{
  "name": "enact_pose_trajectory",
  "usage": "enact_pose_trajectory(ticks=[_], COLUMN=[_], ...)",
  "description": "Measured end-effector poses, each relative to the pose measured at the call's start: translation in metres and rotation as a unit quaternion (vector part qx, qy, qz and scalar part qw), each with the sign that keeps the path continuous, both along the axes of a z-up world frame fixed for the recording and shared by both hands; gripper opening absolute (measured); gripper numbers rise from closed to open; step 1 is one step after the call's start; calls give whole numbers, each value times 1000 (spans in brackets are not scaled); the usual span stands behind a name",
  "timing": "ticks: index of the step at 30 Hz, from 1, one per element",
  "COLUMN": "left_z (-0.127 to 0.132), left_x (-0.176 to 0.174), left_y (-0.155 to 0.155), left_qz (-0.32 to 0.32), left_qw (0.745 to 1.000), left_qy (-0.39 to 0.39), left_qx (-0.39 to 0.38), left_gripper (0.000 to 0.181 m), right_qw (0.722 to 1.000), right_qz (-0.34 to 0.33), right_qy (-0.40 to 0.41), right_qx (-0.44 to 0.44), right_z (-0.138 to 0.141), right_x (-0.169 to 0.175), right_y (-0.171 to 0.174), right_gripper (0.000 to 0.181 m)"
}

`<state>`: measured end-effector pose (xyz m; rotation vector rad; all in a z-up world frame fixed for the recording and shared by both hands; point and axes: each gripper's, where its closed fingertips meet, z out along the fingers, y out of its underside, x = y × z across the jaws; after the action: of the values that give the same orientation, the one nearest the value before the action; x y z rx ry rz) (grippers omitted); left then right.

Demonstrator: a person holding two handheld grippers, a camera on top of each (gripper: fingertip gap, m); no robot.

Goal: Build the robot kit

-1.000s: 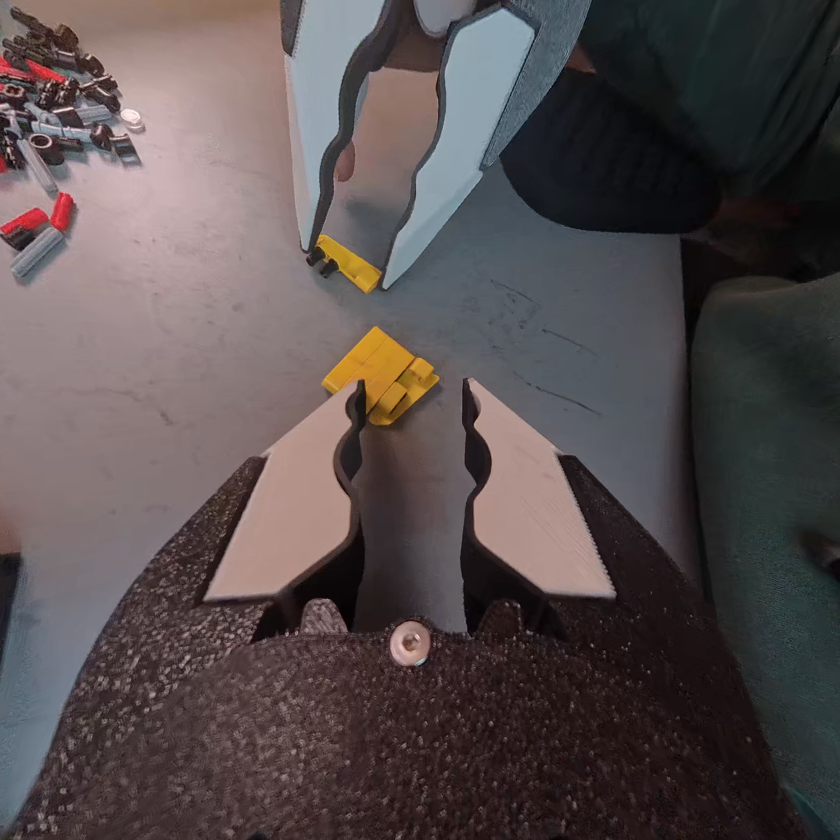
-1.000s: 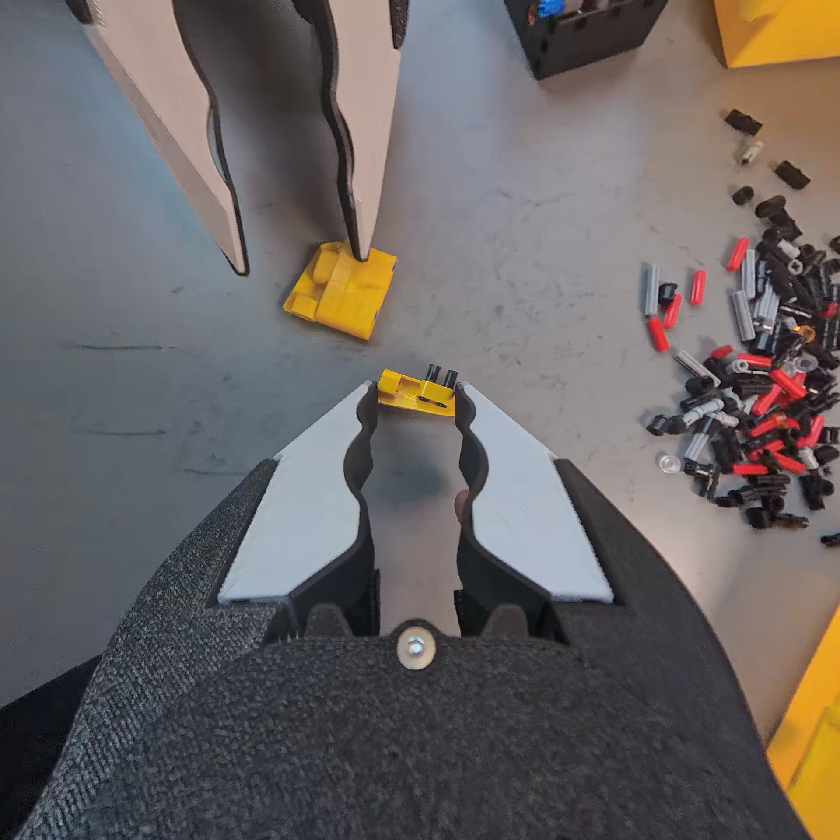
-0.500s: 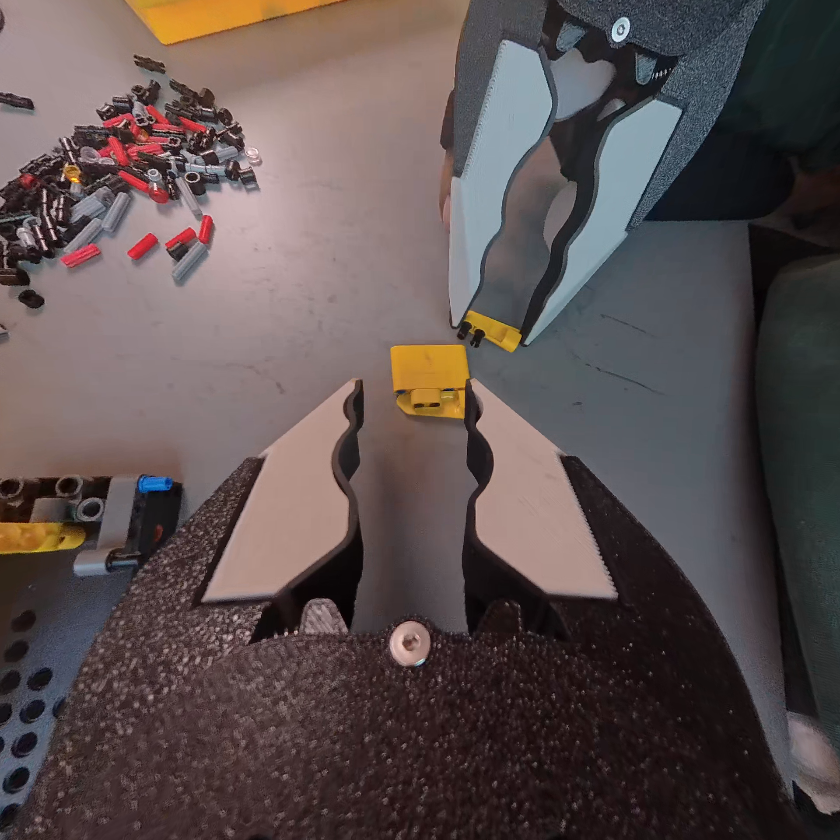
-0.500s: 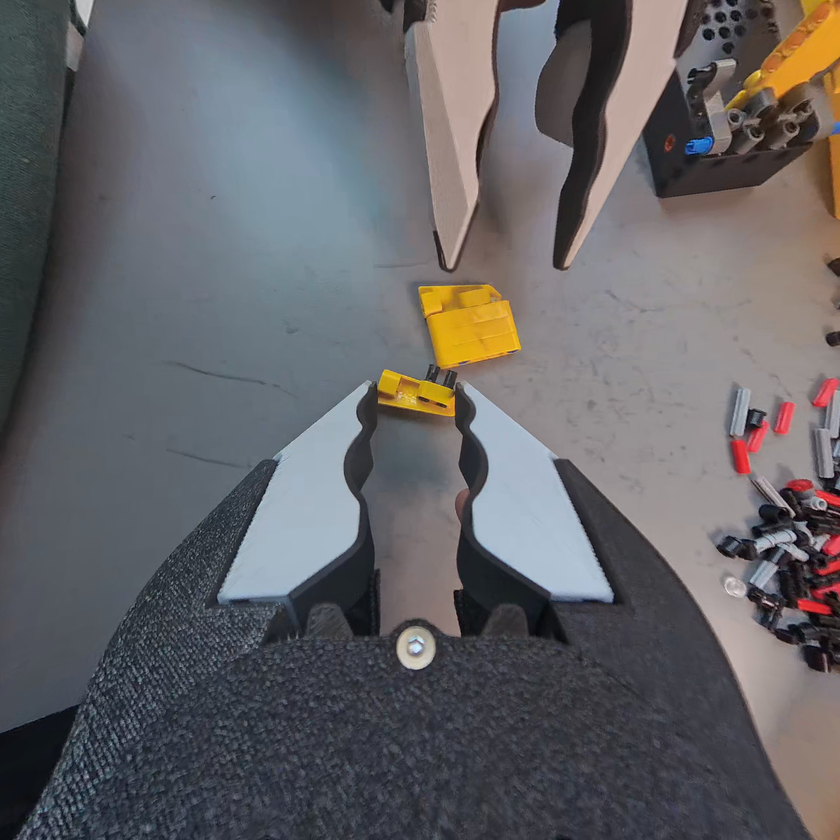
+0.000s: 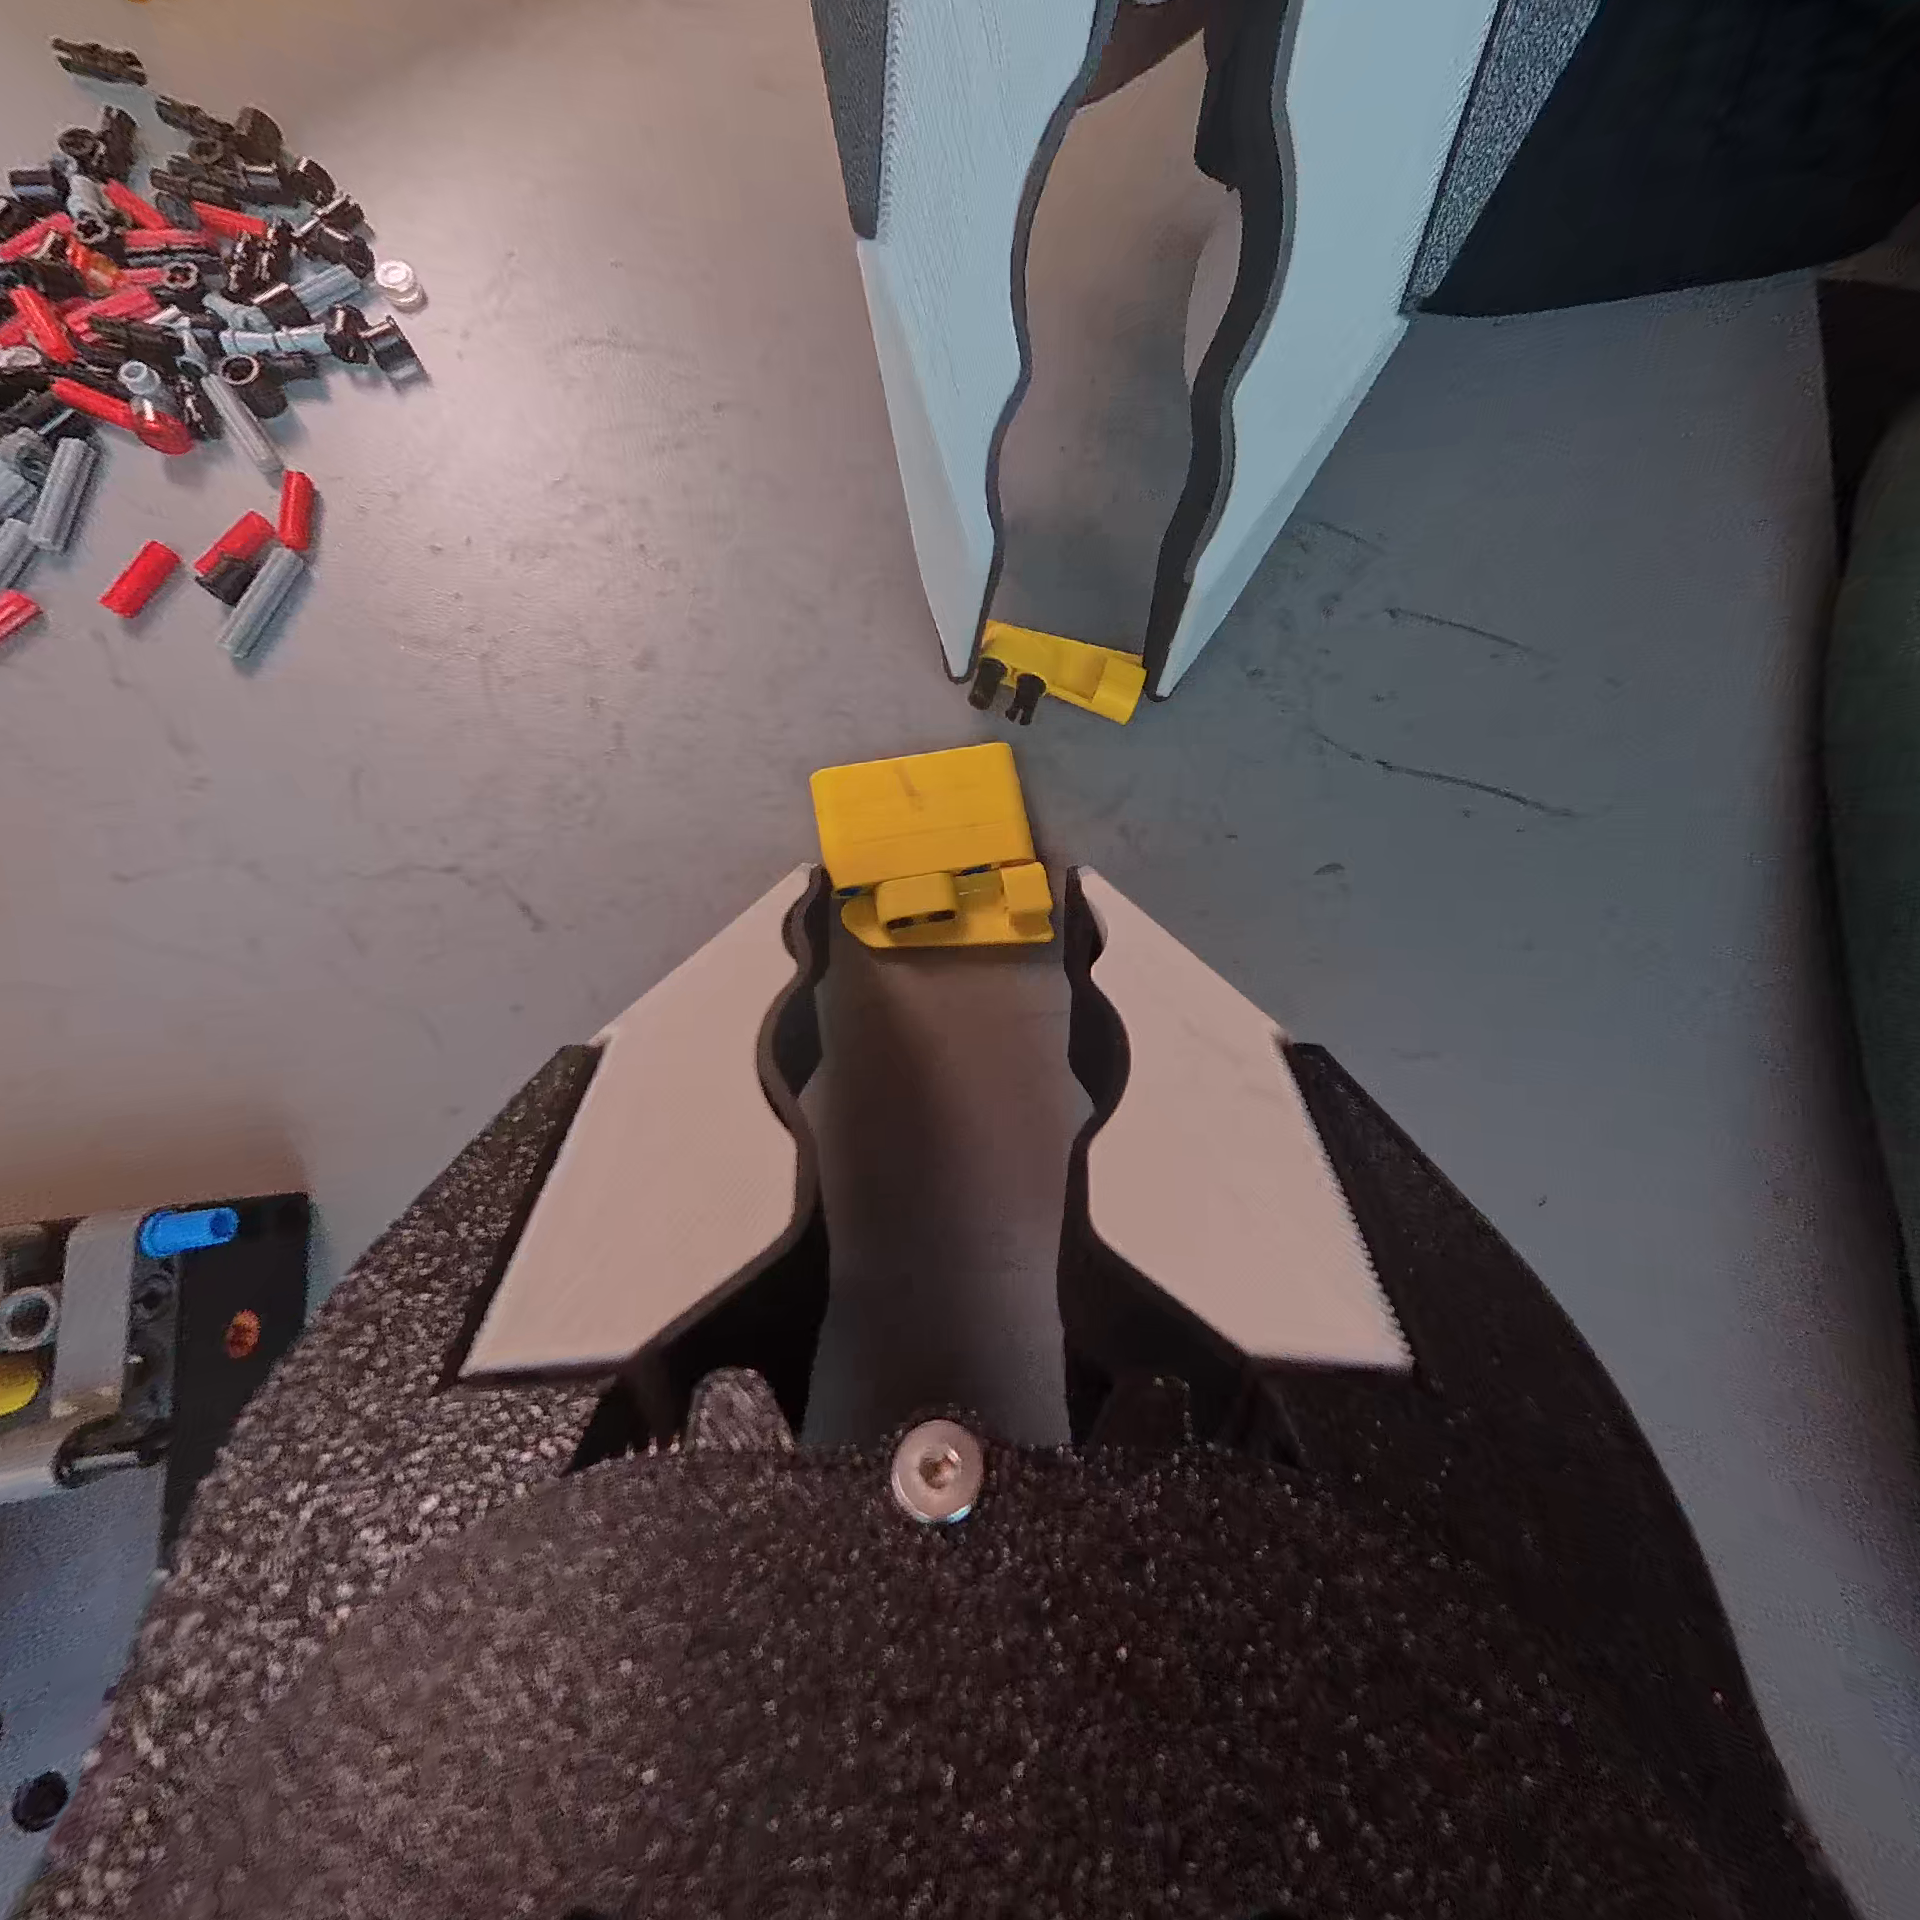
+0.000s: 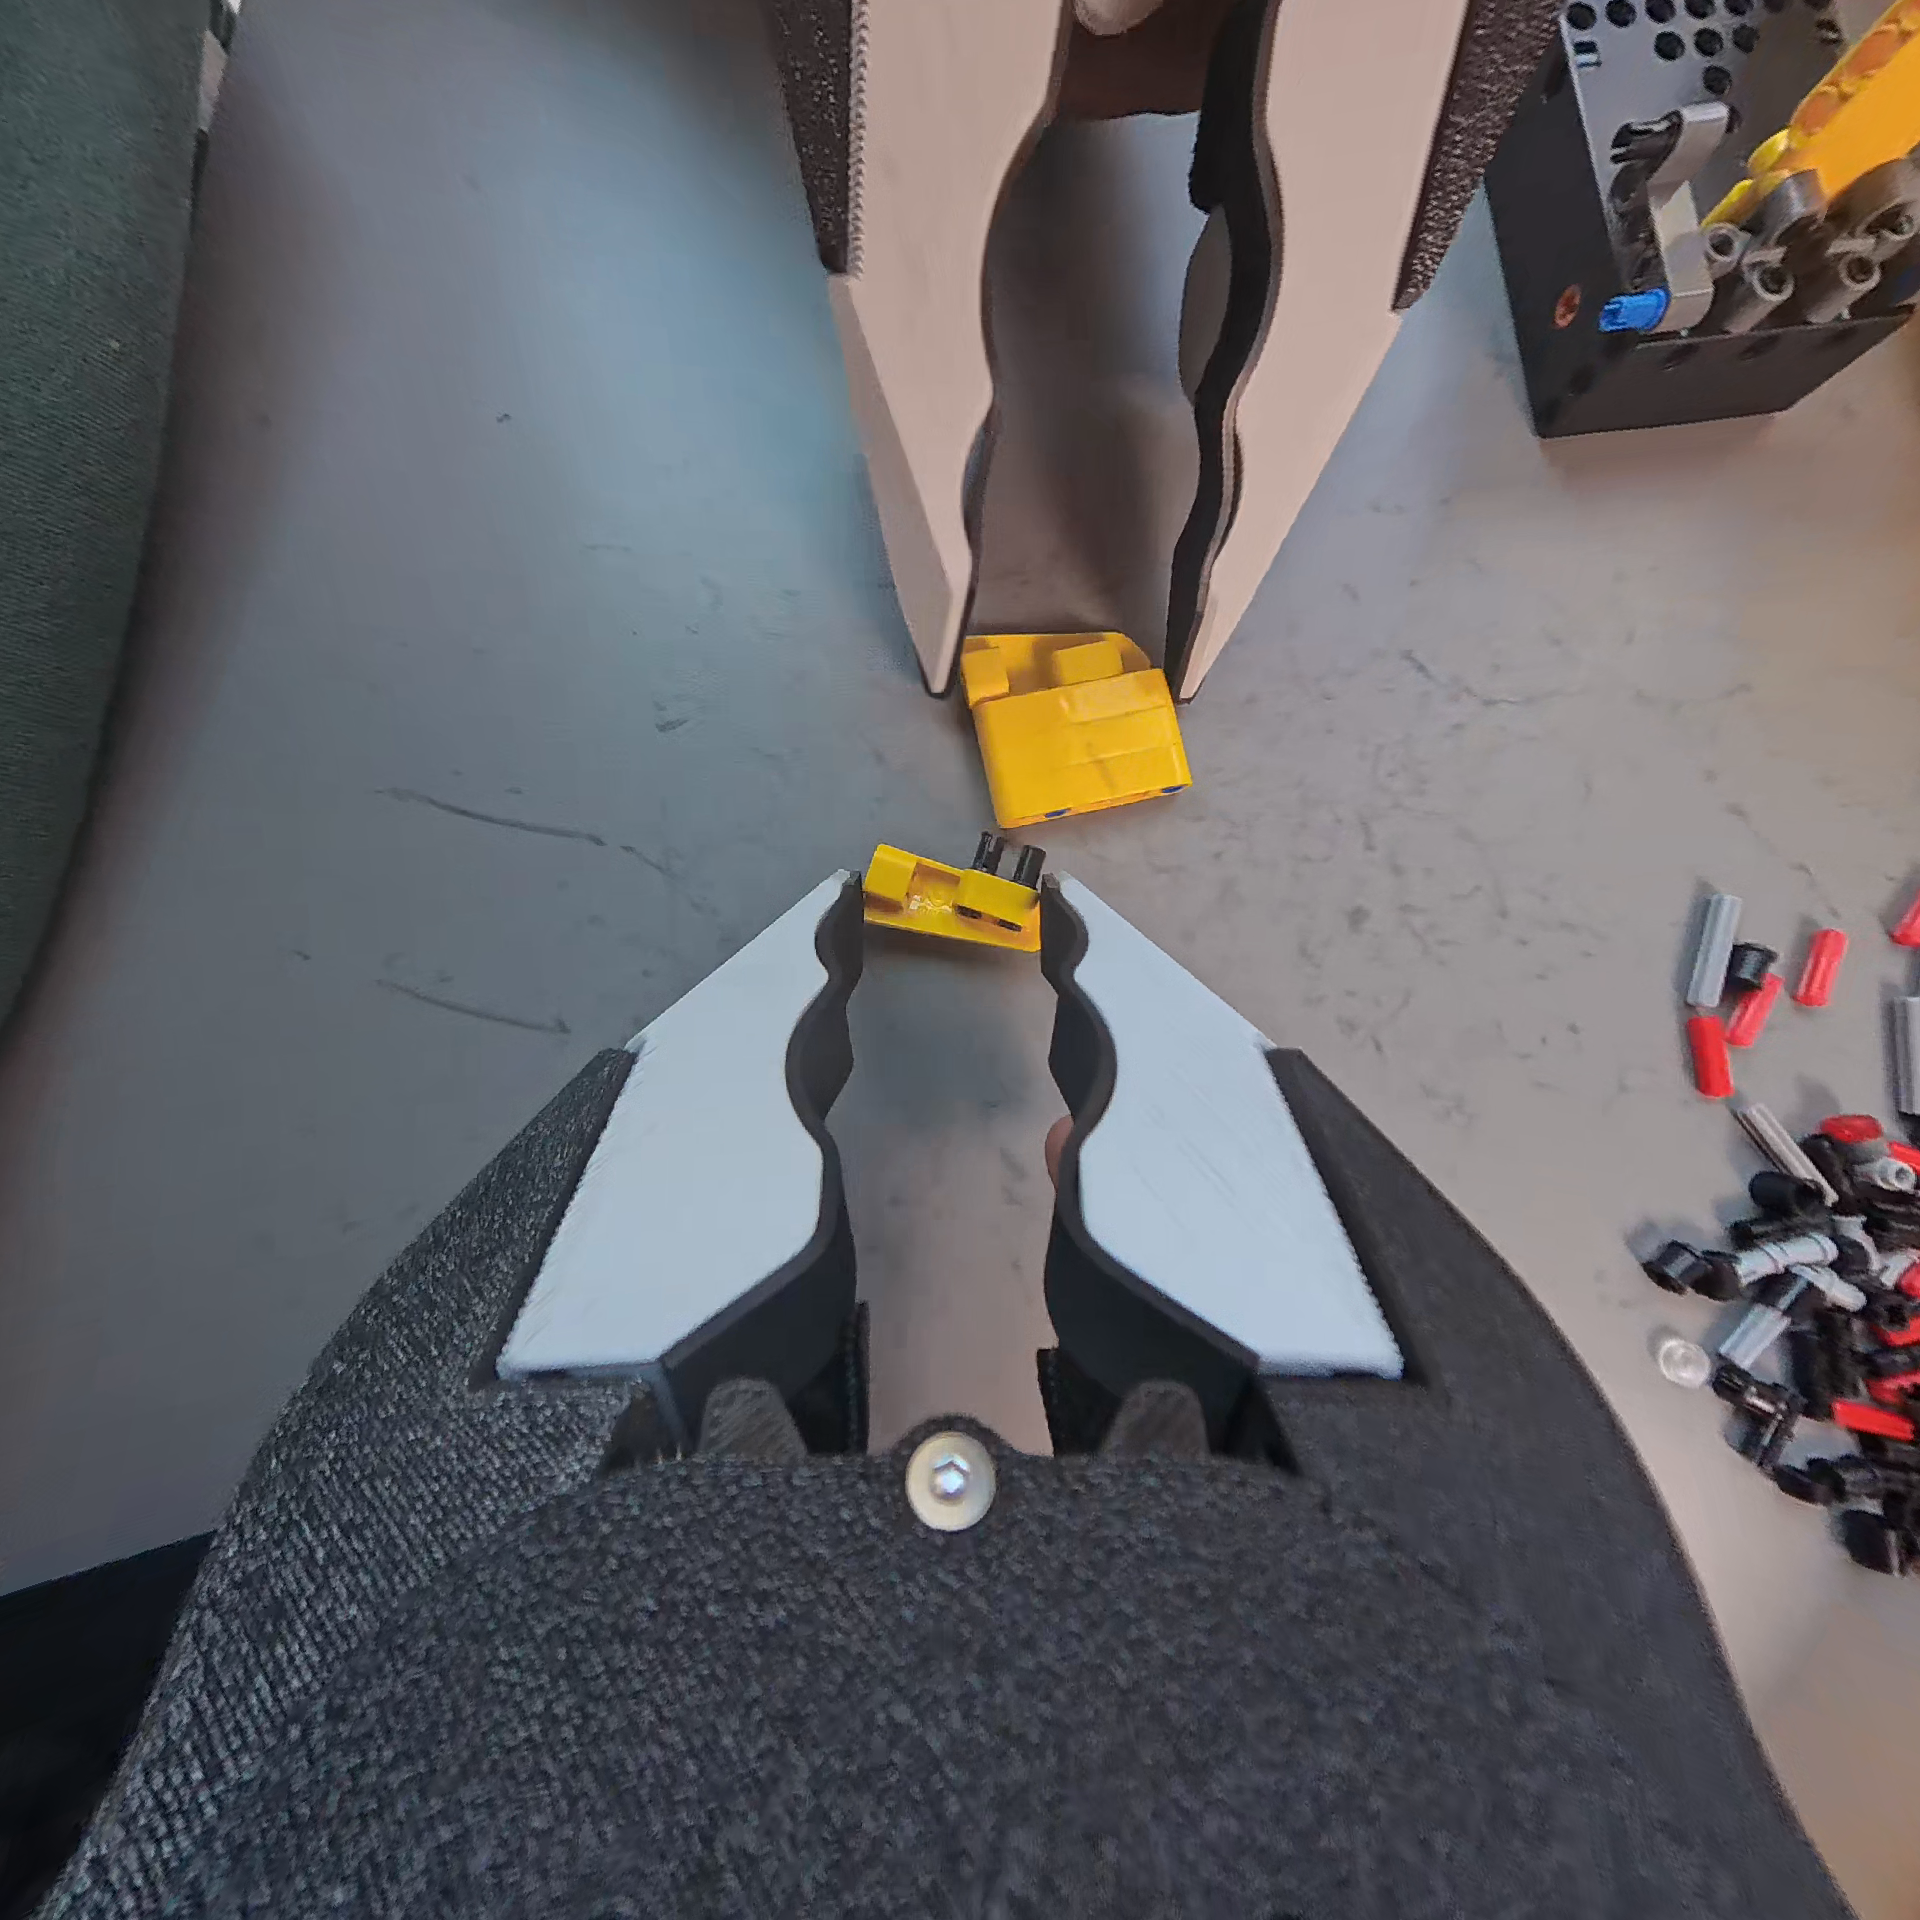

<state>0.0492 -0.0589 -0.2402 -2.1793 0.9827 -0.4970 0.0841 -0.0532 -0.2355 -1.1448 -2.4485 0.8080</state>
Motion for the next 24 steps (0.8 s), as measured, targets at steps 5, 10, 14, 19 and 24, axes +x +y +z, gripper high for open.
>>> enact_pose_trajectory(ticks=[5,10,14,19,24], left_z=[0,0,-1,-1,0], left_x=[0,0,1,-1,3], left_y=[-4,-14,-18,-21,-20], left_qz=[-33,-70,-81,-82,-72], left_qw=[999,997,996,997,997], left_qy=[7,12,14,6,-3], left_qx=[13,22,22,12,4], left_gripper=[41,41,41,46,51], right_qw=[999,998,999,996,989], right_qz=[46,58,29,-77,-138], right_qy=[-15,-24,-22,-33,-14], right_qx=[5,-2,-5,-17,-54], right_z=[-3,-2,1,3,5], right_x=[0,-1,-1,10,8], right_y=[-7,-6,1,16,4], right_gripper=[34,40,49,48,49])
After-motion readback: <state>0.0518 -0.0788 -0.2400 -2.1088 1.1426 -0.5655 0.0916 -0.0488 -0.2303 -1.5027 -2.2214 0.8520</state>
